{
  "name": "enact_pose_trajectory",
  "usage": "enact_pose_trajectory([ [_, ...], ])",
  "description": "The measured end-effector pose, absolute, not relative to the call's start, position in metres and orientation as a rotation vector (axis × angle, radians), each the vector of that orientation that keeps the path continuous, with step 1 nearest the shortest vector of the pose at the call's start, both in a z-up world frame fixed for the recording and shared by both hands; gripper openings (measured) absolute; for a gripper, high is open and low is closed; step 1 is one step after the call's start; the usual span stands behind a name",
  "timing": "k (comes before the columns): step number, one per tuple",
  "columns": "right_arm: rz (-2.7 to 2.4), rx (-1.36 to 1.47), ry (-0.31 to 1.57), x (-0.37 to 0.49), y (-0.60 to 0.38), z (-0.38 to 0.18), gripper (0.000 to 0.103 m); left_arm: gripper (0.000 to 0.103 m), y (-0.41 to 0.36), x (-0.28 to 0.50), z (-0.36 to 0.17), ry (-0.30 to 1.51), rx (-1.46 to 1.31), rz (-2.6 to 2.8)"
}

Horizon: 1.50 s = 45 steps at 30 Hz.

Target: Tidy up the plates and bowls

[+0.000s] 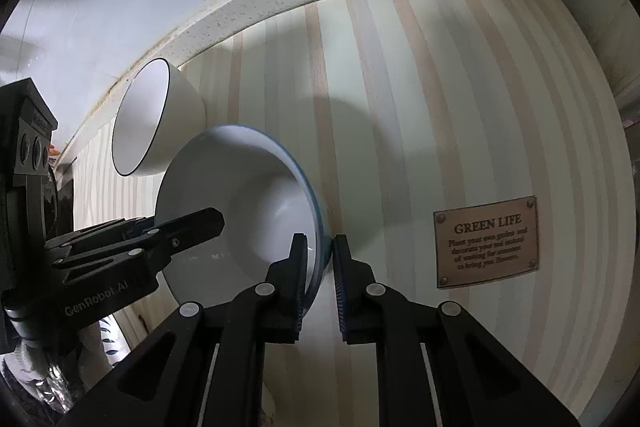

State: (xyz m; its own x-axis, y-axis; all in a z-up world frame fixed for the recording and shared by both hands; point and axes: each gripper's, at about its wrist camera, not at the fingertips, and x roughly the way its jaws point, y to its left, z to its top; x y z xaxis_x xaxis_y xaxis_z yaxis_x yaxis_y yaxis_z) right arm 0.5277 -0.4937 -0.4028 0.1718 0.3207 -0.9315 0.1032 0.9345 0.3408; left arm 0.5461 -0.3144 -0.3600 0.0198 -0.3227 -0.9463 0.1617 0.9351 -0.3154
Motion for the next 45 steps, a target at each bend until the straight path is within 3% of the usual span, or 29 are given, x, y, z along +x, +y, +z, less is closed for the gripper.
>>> enact_pose_trajectory([
  [17,0.222,0.32,1.317,0.439,-0.465,-0.296,0.015,0.022,-0.277,0.468,-0.275,1.465,-0.118,-0.423],
  [31,0.238,0.342,1.439,0.375,-0.428,-0.345,0.015,0.022,-0.265,0.417,-0.33,1.606,-0.071,-0.367],
  [45,0.209,0.355,1.477,0.378,-0.425,-0.367,0.015,0.022,-0.285,0.414,-0.337,1.564,0.076,-0.325],
])
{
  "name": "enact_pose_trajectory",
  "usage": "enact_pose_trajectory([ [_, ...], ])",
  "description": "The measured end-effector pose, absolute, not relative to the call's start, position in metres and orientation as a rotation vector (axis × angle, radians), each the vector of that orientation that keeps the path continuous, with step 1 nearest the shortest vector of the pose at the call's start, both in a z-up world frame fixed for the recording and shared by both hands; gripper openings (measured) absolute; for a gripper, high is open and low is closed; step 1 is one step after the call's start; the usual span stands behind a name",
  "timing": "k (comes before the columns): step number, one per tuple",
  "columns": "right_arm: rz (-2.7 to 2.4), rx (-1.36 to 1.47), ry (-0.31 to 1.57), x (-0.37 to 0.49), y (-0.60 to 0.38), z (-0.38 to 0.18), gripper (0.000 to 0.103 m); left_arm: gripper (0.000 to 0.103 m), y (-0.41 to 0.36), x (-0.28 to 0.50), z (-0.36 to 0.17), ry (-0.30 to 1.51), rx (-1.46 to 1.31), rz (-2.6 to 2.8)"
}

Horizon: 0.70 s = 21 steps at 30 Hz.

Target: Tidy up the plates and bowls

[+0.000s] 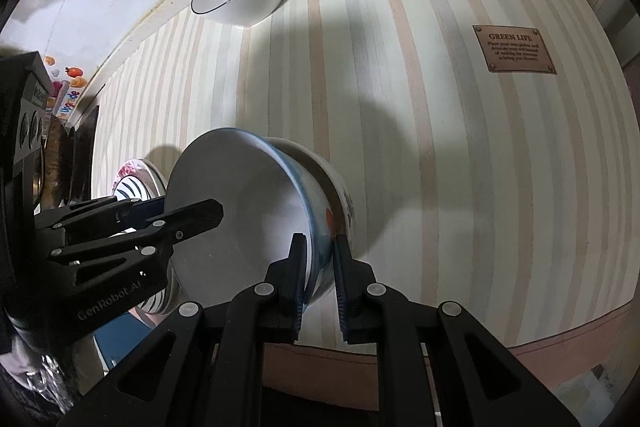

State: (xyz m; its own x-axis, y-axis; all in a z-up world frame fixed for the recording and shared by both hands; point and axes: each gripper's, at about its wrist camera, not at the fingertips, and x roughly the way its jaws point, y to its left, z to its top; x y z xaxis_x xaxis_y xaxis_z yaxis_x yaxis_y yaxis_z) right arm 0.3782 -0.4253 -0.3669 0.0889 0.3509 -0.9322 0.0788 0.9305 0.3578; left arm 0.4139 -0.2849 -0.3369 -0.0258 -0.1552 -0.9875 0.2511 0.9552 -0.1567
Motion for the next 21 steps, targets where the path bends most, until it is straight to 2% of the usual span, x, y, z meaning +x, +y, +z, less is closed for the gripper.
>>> enact_pose_trajectory([
  [21,0.156,0.269,1.496,0.377,-0.418,-0.36,0.018,0.022,-0.287,0.403,-0.335,1.547,0.116,-0.294],
])
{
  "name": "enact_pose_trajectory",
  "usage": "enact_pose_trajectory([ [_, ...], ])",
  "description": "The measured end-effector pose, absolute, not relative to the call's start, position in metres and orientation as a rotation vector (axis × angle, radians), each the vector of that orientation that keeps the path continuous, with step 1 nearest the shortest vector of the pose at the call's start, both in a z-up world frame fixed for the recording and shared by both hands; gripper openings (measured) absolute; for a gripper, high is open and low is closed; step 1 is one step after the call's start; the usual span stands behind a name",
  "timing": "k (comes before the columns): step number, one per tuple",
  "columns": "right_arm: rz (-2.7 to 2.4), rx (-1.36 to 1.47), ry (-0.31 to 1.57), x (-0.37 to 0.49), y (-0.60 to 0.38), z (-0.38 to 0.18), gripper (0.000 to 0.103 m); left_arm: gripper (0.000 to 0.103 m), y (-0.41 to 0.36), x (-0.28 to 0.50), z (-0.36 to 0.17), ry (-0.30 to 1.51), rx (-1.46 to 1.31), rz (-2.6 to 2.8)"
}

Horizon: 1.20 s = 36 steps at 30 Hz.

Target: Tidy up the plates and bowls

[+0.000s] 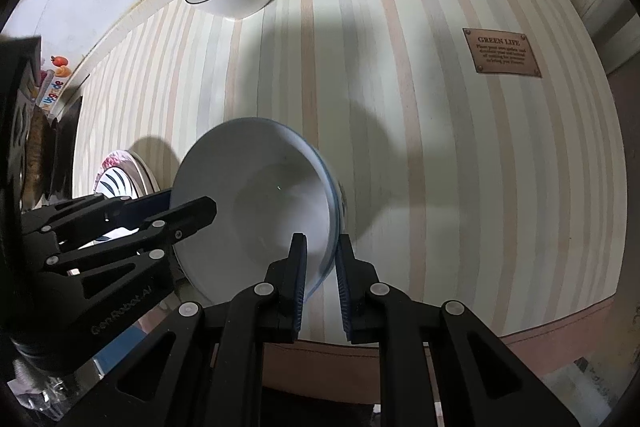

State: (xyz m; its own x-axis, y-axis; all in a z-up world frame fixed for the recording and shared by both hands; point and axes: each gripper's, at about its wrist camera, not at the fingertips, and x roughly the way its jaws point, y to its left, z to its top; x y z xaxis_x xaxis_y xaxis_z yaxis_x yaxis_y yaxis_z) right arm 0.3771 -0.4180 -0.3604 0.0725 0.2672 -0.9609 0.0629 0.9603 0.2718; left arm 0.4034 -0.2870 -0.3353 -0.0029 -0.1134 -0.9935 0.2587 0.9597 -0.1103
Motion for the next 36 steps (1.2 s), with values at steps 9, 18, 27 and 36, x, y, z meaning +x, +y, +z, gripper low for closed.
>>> enact_pose_trajectory([
  [9,0.156,0.296,1.502,0.374,-0.425,-0.351,0.018,0.022,-0.277,0.401,-0.311,1.515,0.08,-0.304],
  [18,0.314,0.468,1.42,0.428,-0.445,-0.299,0.072,0.045,-0.227,0.469,-0.254,1.391,-0.077,-0.234],
  [27,0.258,0.339,1.367,0.577,-0.416,-0.326,0.072,0.045,-0.177,0.59,-0.308,1.426,-0.24,-0.125],
  [36,0.243,0.35,1.434,0.649,-0.398,-0.391,0.024,0.022,-0.178,0.632,-0.374,1.524,-0.331,-0.177],
])
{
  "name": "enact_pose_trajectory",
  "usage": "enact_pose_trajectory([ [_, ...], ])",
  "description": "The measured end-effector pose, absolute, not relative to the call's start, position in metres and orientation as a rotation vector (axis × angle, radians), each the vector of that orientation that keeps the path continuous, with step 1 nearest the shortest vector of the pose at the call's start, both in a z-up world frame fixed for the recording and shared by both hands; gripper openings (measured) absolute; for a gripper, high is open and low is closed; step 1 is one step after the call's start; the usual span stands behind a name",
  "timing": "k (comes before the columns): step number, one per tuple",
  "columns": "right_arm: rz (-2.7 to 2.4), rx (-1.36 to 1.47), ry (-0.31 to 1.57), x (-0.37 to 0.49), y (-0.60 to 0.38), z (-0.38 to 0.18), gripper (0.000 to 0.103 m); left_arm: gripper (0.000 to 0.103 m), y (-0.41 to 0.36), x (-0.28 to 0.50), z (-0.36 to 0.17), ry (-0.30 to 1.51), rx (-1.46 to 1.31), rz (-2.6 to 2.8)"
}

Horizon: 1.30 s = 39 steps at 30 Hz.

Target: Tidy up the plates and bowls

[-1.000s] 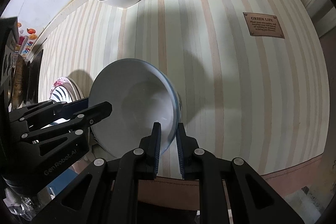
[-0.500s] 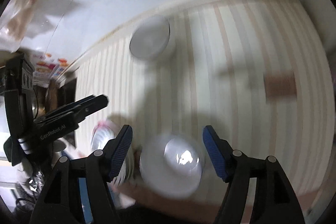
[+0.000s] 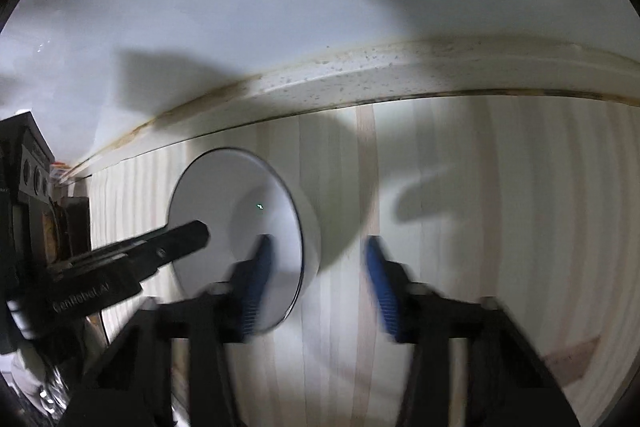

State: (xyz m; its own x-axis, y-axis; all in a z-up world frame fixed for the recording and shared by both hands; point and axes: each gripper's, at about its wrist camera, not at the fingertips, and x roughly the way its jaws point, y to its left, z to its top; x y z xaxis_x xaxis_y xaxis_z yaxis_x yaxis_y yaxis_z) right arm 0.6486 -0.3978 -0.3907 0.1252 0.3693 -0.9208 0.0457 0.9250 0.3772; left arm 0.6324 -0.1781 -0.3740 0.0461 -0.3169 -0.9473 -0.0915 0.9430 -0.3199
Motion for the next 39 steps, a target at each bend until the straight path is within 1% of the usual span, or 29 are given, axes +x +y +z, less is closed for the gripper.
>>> enact_pose_trajectory([
  [1,0.248,0.353,1.434,0.651,-0.397,-0.394,0.017,0.019,-0.18,0.632,-0.378,1.531,-0.332,-0.182],
  [2,0.267,0.367,1.423,0.652,-0.396,-0.395,0.011,0.019,-0.181,0.63,-0.379,1.528,-0.331,-0.182],
  [7,0.266,0.294,1.397,0.651,-0.388,-0.392,0.011,0.019,-0.192,0.617,-0.378,1.514,-0.301,-0.188],
  [12,0.278,0.303,1.39,0.645,-0.394,-0.383,0.011,0.019,-0.203,0.61,-0.371,1.499,-0.281,-0.191],
  [18,0.278,0.302,1.374,0.626,-0.399,-0.359,0.011,0.019,-0.21,0.594,-0.336,1.451,-0.245,-0.206],
  [23,0.259,0.302,1.33,0.59,-0.408,-0.319,0.011,0.019,-0.223,0.564,-0.299,1.427,-0.194,-0.248],
  [32,0.211,0.306,1.275,0.51,-0.426,-0.255,0.011,0.019,-0.238,0.506,-0.255,1.406,-0.17,-0.332],
  [36,0.197,0.325,1.269,0.469,-0.432,-0.245,0.011,0.019,-0.242,0.477,-0.247,1.406,-0.146,-0.364],
  [39,0.19,0.34,1.278,0.442,-0.436,-0.244,0.011,0.019,-0.242,0.454,-0.25,1.426,-0.125,-0.383],
])
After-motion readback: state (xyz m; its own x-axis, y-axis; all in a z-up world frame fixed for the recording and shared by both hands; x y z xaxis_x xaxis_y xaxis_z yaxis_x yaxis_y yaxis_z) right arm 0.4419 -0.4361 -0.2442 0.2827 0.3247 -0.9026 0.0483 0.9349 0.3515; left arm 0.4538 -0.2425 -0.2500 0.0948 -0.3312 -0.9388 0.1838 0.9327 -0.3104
